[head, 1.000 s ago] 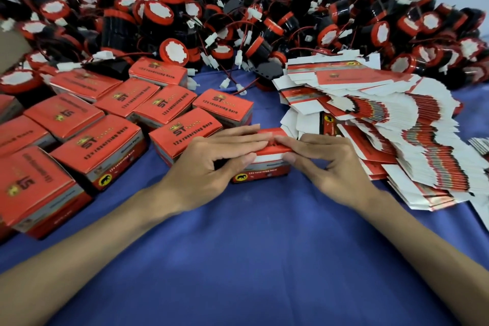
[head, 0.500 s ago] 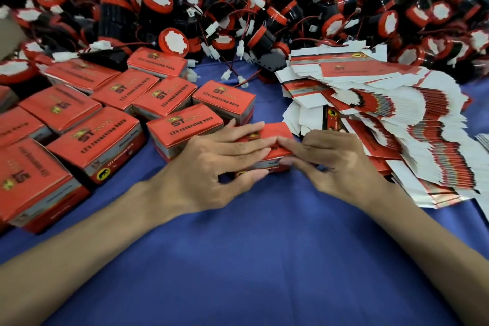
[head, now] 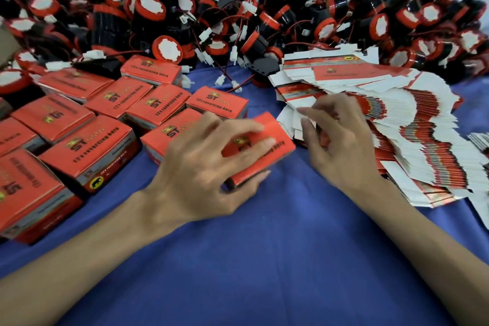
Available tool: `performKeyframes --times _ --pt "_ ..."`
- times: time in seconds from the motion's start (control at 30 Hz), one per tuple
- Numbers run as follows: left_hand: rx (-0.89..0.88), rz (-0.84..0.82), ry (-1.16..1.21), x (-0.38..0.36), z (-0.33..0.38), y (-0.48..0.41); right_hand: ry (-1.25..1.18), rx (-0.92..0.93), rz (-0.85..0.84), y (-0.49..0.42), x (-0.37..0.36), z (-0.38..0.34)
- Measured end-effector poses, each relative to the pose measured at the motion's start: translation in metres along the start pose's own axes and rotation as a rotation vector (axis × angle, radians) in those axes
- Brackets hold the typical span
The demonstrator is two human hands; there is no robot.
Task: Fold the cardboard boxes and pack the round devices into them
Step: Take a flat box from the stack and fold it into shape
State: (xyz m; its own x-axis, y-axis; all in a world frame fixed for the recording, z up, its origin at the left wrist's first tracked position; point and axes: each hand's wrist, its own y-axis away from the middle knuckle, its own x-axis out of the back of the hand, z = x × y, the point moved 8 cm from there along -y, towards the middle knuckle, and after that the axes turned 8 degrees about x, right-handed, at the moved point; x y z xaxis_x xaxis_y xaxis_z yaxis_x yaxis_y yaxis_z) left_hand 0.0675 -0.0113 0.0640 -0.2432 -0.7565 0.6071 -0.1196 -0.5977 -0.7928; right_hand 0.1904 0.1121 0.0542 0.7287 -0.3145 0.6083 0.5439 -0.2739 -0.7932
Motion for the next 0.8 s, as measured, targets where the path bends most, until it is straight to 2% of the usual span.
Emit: performKeyframes --times 0.07,0.13,0.2,0.27,0.47,0.63,0.7,0.8 --pt "0.041 0.156 -0.112 0.021 -0.009 -0.008 0.221 -0.097 -0.135 -0.001 -0.009 0.011" --pt "0.191 0.231 -0.285 0.034 -0.032 -0.012 0.400 -0.192 -0.358 0.003 -0.025 0.024" --pt "0.279 0.231 -0.379 0.036 -0.045 -0.010 0.496 -0.260 -0.514 0.008 -0.037 0.031" --pt "0.213 0.195 -0.394 0.027 -0.039 -0.006 0.523 -0.301 -0.571 0.012 -0.045 0.034" --pt "-0.051 -0.016 -0.077 -0.008 0.004 0.003 0.539 -0.321 -0.564 0.008 -0.044 0.038" --pt "-0.071 -0.246 0.092 -0.026 0.008 0.012 0.511 -0.240 -0.516 0.007 -0.036 0.024" --pt "-0.027 -0.285 0.163 -0.028 0.006 0.013 0.477 -0.157 -0.386 0.003 -0.026 0.011" --pt "0.132 -0.343 0.310 -0.034 -0.003 0.015 0.349 0.059 -0.045 -0.006 0.000 -0.023"
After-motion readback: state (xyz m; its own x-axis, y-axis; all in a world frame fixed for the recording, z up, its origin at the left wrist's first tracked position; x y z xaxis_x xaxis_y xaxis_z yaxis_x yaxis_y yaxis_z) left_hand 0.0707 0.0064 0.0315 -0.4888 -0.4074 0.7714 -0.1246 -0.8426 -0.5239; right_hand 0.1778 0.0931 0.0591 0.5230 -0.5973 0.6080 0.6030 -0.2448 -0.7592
